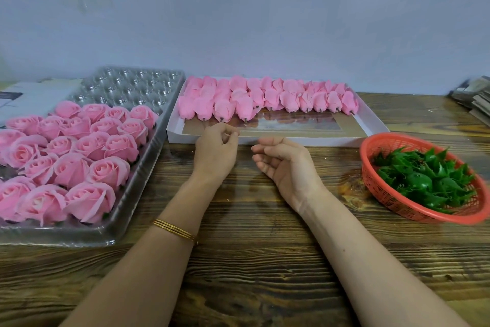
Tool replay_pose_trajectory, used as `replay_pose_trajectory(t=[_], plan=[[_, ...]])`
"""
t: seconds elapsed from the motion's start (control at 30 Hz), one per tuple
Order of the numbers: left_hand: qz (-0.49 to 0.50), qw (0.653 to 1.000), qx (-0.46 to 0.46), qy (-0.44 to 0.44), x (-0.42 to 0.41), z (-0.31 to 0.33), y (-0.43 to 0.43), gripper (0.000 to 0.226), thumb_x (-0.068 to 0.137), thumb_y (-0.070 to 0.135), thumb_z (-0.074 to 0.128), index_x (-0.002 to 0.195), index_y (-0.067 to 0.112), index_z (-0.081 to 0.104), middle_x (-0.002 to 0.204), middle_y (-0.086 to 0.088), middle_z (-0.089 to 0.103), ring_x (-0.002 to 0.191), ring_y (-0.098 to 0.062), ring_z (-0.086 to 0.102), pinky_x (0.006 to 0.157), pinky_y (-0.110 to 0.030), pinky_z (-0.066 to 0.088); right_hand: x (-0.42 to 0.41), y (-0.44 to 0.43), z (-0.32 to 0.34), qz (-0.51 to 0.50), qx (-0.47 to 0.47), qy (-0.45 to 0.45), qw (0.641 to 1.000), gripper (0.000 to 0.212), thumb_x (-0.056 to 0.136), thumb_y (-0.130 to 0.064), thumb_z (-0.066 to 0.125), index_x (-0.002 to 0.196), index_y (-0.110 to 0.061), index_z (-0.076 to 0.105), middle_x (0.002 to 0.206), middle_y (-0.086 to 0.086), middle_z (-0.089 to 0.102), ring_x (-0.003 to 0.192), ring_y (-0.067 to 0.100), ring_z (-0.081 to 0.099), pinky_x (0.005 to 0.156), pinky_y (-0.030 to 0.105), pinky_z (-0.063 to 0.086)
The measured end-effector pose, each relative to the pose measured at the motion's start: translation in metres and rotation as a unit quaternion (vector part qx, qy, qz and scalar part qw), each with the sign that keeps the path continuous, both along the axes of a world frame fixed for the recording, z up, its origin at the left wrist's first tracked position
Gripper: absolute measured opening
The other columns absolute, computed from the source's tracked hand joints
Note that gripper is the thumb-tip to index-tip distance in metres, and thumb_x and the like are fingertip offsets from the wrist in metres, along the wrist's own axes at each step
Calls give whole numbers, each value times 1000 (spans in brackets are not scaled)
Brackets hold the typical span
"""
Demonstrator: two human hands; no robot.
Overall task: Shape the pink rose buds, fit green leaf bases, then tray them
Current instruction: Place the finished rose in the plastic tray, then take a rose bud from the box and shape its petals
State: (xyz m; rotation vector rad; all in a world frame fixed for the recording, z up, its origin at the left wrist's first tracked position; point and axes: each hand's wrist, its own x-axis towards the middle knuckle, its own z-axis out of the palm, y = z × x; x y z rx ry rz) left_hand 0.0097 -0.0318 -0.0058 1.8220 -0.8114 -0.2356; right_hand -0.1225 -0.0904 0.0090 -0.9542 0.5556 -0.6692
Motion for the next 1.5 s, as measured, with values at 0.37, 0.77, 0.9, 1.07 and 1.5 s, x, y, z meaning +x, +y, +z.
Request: replay_pose_trajectory(t=[0.37,0.77,0.9,1.07,1.5], plan=[[-14,1000,11,22,1,-1,1,10,96,13,56,94,18,64,74,0,60,77,-18,59,77,-32,48,-4,-6,5,-46,2,-8,999,18,86,9,50,94,0,62,76,11,70,61,13,65,59,20,54],[-7,999,35,25,0,5,0,9,97,14,55,95,19,63,81,-8,64,83,-23,63,77,-34,51,13,-18,29,-97,-152,106,978,12,85,7,61,86,-5,62,69,7,62,62,15,60,58,22,51],[-2,999,30,26,-1,7,0,13,97,14,55,91,23,61,82,-7,65,83,-22,63,79,-36,55,36,-43,37,-126,-234,200,943,3,83,-6,66,82,-6,63,71,7,64,71,21,62,76,35,56],[5,1000,19,18,0,8,0,25,96,13,56,81,32,56,77,-3,64,81,-20,63,76,-34,55,70,-83,27,-133,-269,297,907,15,76,-15,66,76,0,66,75,15,60,71,23,54,70,41,51],[16,1000,0,26,3,6,-4,24,94,12,57,79,30,58,66,0,61,71,-18,61,73,-32,48,114,-97,15,-32,-277,442,852,49,55,-36,70,94,-11,57,95,8,68,83,25,61,62,28,45]])
